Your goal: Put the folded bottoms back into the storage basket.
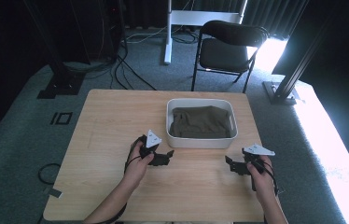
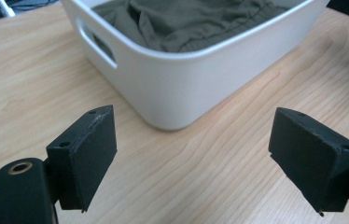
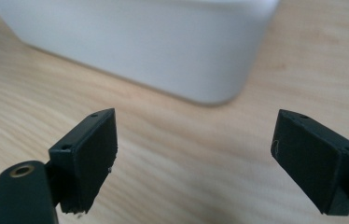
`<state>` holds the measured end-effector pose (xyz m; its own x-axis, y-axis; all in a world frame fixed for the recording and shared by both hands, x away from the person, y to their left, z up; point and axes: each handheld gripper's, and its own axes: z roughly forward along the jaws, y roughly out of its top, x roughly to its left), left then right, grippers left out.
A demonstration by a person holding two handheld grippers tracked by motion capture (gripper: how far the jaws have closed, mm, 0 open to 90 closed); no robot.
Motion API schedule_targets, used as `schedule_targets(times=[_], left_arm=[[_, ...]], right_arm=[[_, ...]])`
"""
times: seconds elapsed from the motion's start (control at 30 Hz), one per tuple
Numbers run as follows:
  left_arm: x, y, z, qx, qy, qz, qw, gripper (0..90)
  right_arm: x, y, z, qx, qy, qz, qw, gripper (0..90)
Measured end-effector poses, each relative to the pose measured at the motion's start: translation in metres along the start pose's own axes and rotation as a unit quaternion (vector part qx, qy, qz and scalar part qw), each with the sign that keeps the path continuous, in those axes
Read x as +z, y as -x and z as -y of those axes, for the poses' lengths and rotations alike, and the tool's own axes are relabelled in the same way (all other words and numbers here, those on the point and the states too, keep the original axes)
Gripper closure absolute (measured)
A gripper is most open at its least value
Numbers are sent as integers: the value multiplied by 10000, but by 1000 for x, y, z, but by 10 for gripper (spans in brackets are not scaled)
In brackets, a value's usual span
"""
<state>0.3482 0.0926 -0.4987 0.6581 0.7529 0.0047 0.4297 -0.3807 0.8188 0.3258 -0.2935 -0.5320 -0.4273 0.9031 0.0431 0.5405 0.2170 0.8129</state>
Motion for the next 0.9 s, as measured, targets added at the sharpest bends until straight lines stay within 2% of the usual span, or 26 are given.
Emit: schedule_targets(times=[0.07,0.13,0.37,0.57,0.77,0.9], left_arm=[[0,-2,11,-70,-46,-44,10000,168],[0,-3,15,-109,-66,-51,9999,168],[-3,-11,37,-263,-171,-191,9993,169],[-8,-16,50,-355,-246,-234,9988,168],[-15,-24,63,-471,-301,-395,9977,168],[-20,-30,74,-583,-403,-602,9957,168]], right_arm=[[2,3,11,75,-83,72,9999,142],[2,4,15,107,-132,118,9998,142],[-3,8,28,153,-200,317,9992,137],[-6,10,35,231,-275,374,9987,137],[-7,10,40,255,-365,407,9982,137],[-9,11,42,313,-441,521,9972,137]])
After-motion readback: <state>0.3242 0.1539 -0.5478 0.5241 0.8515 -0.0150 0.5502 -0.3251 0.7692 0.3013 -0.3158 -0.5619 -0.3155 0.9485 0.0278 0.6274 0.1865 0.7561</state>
